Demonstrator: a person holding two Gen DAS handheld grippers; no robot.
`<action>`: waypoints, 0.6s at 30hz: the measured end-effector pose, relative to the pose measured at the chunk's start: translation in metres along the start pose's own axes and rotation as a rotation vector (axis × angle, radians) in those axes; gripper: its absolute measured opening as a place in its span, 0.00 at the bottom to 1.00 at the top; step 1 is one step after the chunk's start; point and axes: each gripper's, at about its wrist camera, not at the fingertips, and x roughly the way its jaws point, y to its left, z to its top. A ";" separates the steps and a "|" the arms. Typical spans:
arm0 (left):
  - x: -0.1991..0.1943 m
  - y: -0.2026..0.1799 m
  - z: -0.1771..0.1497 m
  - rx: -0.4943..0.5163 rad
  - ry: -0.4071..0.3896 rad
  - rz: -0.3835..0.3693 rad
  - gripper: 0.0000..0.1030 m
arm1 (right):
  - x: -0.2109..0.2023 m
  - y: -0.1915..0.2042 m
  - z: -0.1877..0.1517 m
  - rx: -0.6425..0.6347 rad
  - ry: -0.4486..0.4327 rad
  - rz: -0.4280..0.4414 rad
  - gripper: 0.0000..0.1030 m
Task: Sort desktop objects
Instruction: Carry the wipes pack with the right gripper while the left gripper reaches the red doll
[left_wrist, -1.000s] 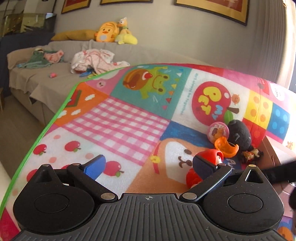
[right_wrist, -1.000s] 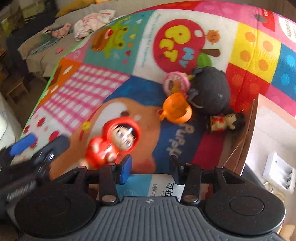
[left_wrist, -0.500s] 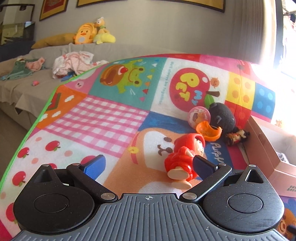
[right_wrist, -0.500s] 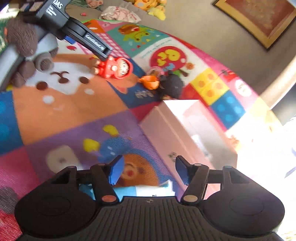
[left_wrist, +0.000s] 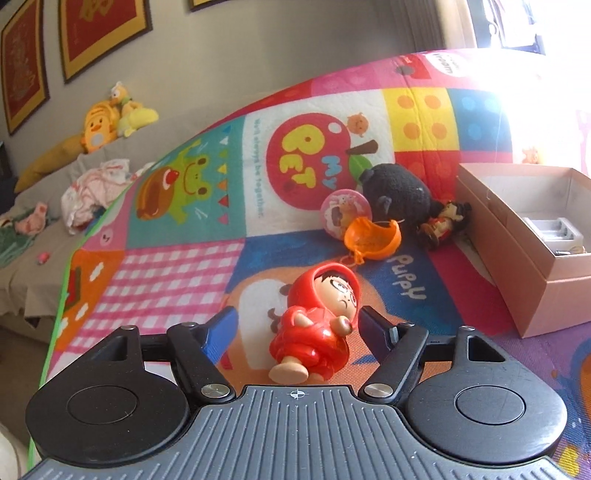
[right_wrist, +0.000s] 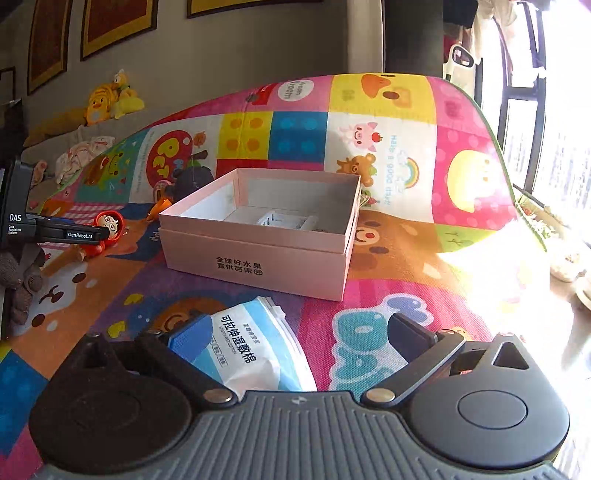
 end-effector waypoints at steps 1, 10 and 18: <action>0.003 -0.001 0.001 0.012 0.004 0.002 0.77 | 0.001 -0.003 -0.003 0.037 0.004 0.013 0.98; 0.011 -0.009 -0.011 0.040 0.074 -0.015 0.53 | 0.005 -0.014 -0.012 0.146 -0.008 0.048 1.00; -0.058 -0.043 -0.034 0.020 0.105 -0.267 0.53 | 0.009 -0.022 -0.013 0.204 0.005 0.071 1.00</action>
